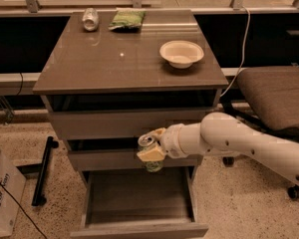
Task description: Place green can into bottom drawer
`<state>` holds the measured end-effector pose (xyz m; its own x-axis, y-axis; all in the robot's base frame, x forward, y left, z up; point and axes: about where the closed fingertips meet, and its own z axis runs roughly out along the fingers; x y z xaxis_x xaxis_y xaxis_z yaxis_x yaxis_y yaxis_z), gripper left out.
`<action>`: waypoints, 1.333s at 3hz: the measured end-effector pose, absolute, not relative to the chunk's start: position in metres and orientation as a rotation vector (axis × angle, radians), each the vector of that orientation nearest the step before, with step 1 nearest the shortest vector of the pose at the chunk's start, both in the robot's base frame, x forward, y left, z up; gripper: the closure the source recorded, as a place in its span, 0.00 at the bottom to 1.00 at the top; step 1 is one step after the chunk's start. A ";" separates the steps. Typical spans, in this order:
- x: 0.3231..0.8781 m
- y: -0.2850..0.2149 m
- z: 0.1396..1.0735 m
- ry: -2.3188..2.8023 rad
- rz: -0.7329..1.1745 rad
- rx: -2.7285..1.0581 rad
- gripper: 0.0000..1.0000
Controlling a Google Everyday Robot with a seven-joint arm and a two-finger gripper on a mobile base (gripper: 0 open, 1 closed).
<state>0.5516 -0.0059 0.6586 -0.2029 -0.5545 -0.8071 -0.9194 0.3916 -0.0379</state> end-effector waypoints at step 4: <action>0.544 -0.071 0.500 2.030 0.444 -1.047 1.00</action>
Offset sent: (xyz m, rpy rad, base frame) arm -0.0074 -0.0398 -0.1048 -0.0467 -0.0670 -0.2025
